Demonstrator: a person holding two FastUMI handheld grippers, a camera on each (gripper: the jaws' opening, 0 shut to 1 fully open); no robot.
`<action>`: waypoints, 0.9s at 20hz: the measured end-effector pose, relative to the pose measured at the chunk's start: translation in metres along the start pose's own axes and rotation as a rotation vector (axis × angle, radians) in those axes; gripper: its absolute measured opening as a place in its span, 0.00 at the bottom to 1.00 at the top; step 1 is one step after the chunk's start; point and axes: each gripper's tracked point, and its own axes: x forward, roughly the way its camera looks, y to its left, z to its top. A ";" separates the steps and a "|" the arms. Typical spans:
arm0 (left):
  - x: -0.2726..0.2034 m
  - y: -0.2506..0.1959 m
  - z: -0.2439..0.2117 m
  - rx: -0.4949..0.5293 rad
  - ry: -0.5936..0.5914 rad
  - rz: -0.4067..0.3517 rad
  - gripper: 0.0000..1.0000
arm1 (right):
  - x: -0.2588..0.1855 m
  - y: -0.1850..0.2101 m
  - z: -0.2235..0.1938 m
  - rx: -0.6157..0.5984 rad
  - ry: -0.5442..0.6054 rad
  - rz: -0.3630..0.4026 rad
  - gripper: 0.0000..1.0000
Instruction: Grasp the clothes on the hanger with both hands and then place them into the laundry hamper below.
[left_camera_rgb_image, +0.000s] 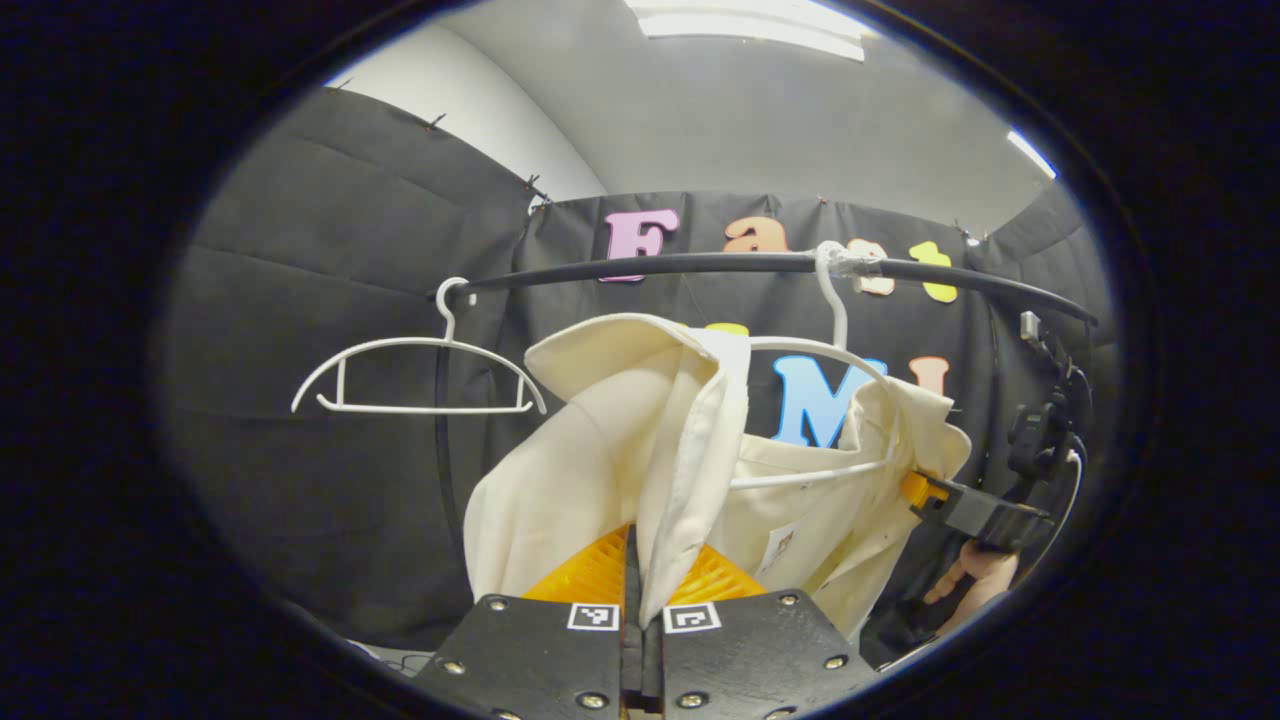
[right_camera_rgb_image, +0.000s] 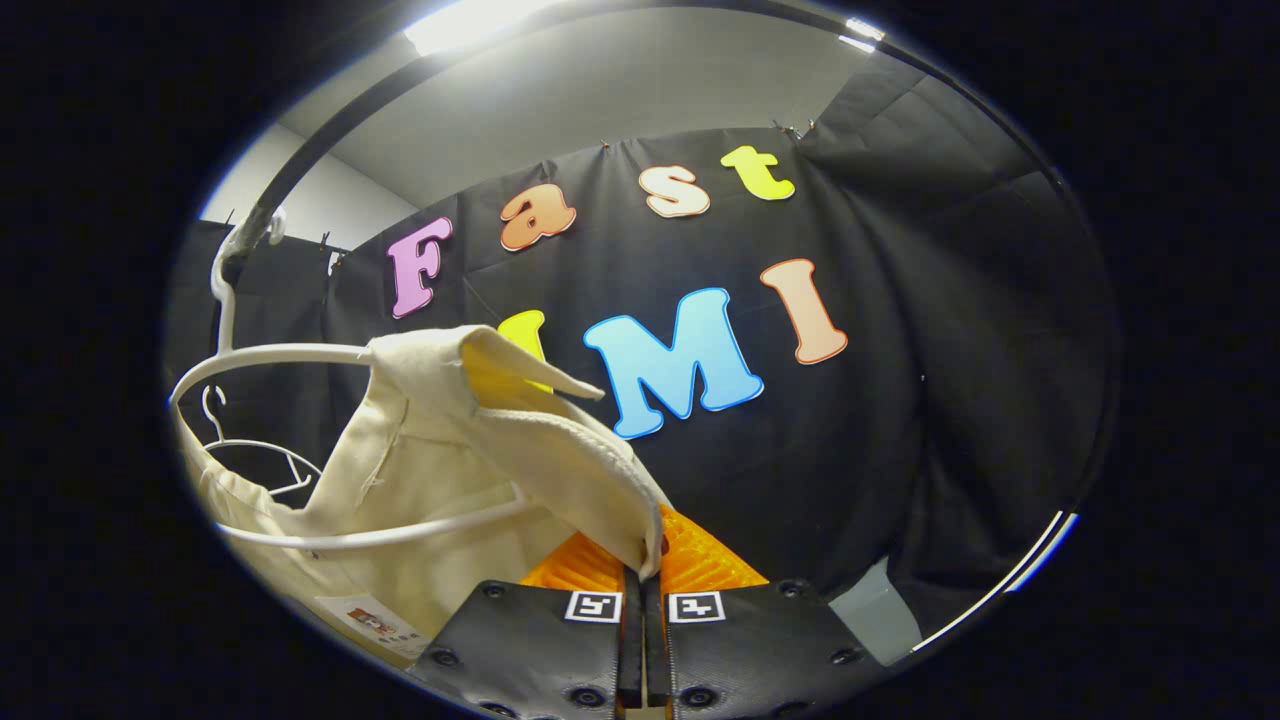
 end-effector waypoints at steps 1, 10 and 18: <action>-0.001 0.002 0.001 0.008 0.000 0.002 0.01 | 0.003 -0.003 0.006 -0.004 -0.016 -0.007 0.03; 0.000 0.037 0.023 -0.027 -0.024 0.073 0.02 | 0.033 -0.022 0.046 -0.016 -0.111 -0.039 0.03; -0.010 0.040 0.041 -0.084 -0.054 0.023 0.01 | 0.042 -0.025 0.051 -0.065 -0.142 -0.031 0.03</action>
